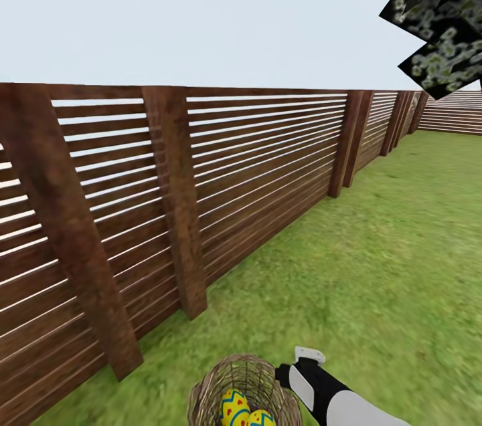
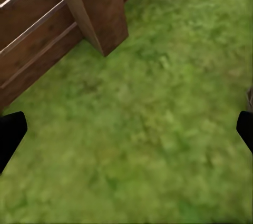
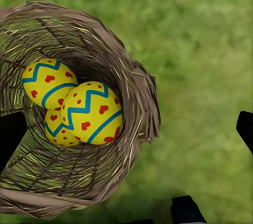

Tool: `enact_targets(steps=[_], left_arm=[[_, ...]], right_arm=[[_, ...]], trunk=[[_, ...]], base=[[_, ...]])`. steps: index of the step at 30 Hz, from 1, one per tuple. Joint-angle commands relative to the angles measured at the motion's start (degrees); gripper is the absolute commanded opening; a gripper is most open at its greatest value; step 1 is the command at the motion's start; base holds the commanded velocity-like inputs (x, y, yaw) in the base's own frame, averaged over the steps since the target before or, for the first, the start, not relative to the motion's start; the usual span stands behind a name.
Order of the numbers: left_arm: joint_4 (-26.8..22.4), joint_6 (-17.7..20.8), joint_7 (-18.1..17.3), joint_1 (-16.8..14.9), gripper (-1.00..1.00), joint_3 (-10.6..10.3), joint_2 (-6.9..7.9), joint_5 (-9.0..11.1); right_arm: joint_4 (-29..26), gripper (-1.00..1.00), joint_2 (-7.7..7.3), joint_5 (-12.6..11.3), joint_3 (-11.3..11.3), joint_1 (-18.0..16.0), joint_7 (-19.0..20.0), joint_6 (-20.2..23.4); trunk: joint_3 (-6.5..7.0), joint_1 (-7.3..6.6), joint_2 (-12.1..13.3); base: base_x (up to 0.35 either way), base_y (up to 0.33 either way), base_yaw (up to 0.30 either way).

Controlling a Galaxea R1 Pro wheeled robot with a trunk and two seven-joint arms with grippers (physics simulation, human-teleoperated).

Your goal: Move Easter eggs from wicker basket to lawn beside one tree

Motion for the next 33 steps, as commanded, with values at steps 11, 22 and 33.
enact_targets(steps=[11,22,33], left_arm=[[-11.08,0.74,-0.43,7.81,1.0,1.78,-0.42,0.72],[-13.19,0.76,-0.43,9.4,1.0,3.46,-0.61,0.75],[-13.26,0.76,-0.43,9.59,1.0,3.55,-0.63,0.71]], right_arm=[[2.31,1.0,0.05,-0.4,0.59,0.01,-0.22,-3.75],[2.43,1.0,0.0,-0.4,0.57,-0.02,0.02,-3.97],[2.5,1.0,-0.05,-0.4,0.54,-0.01,0.04,-4.05]], trunk=[[-2.03,2.43,-4.46],[-4.01,4.84,-8.88],[-5.98,7.26,-13.29]], base=[[0.0,0.0,0.0],[0.0,0.0,0.0],[0.0,0.0,0.0]])
